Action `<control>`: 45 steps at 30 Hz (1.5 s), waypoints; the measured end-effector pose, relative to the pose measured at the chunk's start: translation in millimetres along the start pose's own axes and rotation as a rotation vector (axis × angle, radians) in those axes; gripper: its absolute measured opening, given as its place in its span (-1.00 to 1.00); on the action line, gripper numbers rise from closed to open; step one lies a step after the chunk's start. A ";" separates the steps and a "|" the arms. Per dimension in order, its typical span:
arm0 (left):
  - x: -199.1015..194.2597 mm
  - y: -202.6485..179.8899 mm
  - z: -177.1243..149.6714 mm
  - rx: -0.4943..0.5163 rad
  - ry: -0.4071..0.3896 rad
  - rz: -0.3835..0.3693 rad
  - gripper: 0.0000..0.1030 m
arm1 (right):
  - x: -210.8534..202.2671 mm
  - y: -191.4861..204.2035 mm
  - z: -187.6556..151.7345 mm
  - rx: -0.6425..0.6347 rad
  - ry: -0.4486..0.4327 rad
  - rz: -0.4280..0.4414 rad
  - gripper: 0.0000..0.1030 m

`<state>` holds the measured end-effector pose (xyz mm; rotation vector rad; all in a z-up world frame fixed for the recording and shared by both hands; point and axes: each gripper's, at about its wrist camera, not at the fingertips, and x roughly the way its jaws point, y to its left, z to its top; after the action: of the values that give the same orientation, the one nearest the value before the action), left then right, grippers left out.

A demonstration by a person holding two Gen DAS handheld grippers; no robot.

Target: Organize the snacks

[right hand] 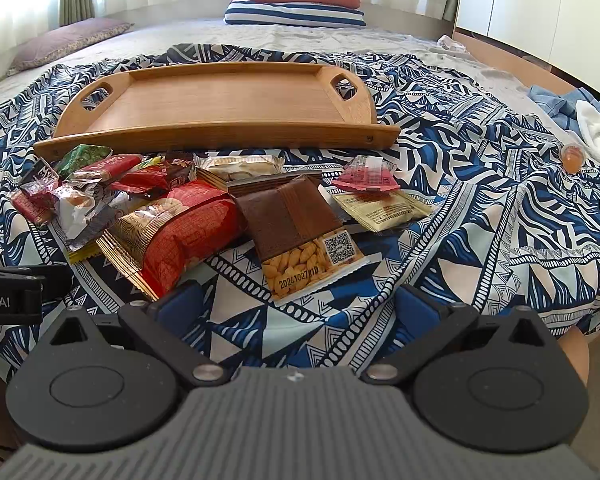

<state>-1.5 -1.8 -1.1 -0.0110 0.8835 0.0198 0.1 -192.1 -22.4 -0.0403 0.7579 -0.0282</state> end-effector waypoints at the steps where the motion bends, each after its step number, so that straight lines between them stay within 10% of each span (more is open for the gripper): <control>1: 0.0 0.1 0.0 0.000 0.000 0.000 1.00 | 0.0 0.0 0.0 0.000 0.000 0.000 1.00; 28: -0.4 -0.8 -0.3 0.005 -0.005 0.003 1.00 | 1.9 1.0 -2.6 0.000 -0.007 -0.001 1.00; 45: -22.4 -1.8 -17.9 -0.033 -0.176 -0.043 0.97 | -15.8 -12.4 -15.6 -0.010 -0.205 0.029 1.00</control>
<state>-29.5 -4.1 4.9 -0.0582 0.7066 -0.0053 -22.2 -204.2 -22.4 -0.0410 0.5540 0.0078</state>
